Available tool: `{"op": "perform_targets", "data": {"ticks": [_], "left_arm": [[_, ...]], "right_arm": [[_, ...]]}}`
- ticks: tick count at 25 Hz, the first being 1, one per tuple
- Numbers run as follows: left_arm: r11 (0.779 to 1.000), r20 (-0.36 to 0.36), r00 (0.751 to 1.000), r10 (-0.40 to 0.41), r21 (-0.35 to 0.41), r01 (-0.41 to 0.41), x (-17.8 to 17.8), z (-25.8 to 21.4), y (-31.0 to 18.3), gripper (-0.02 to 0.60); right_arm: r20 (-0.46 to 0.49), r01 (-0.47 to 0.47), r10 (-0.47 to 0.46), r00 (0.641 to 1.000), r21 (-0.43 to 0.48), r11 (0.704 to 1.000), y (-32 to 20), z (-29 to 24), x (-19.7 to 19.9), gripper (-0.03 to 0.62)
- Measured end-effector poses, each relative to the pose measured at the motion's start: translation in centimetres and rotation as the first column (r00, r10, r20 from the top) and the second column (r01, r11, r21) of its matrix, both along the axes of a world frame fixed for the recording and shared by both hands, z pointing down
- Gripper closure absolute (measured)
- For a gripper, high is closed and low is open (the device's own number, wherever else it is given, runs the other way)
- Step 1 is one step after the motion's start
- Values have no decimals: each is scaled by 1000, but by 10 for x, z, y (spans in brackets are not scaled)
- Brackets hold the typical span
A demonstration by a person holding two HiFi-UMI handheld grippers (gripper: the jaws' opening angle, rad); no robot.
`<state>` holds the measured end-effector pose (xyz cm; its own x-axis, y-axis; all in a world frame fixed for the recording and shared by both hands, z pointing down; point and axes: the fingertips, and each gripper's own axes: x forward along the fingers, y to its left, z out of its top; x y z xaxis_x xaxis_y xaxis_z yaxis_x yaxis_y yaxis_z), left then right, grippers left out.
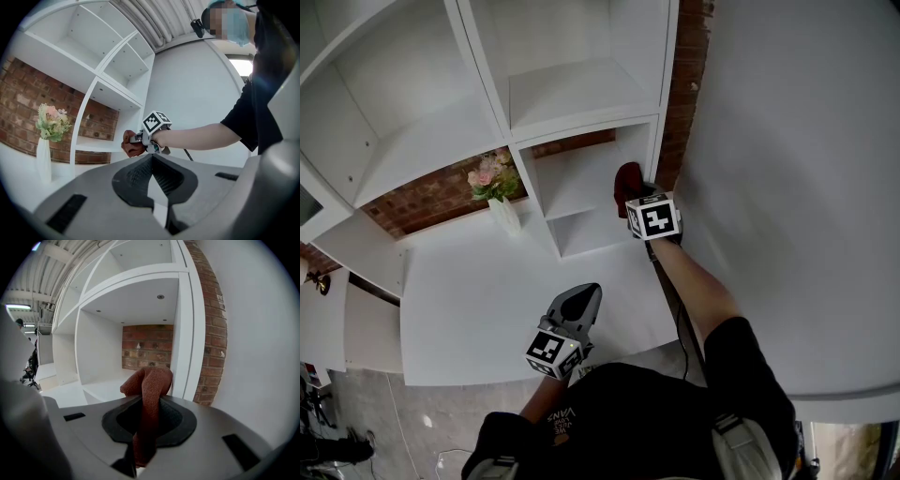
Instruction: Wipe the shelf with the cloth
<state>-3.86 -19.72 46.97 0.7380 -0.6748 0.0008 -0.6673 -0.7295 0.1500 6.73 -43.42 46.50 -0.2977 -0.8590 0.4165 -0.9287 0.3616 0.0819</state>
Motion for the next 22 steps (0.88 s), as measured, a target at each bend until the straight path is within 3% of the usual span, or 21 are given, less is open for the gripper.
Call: {"op": "perform_targets", "data": {"ticks": [11,22], "left_arm": [[995,17,996,-90,35,89,-15,-14,-2,575],[987,14,988,-154,47,154,-10,-18,15,575]], "right_arm": [[76,127,-138,988,132,983,61,-26,-19,537],[173,190,-214,961,145,971,141,-10,-15,537]]}}
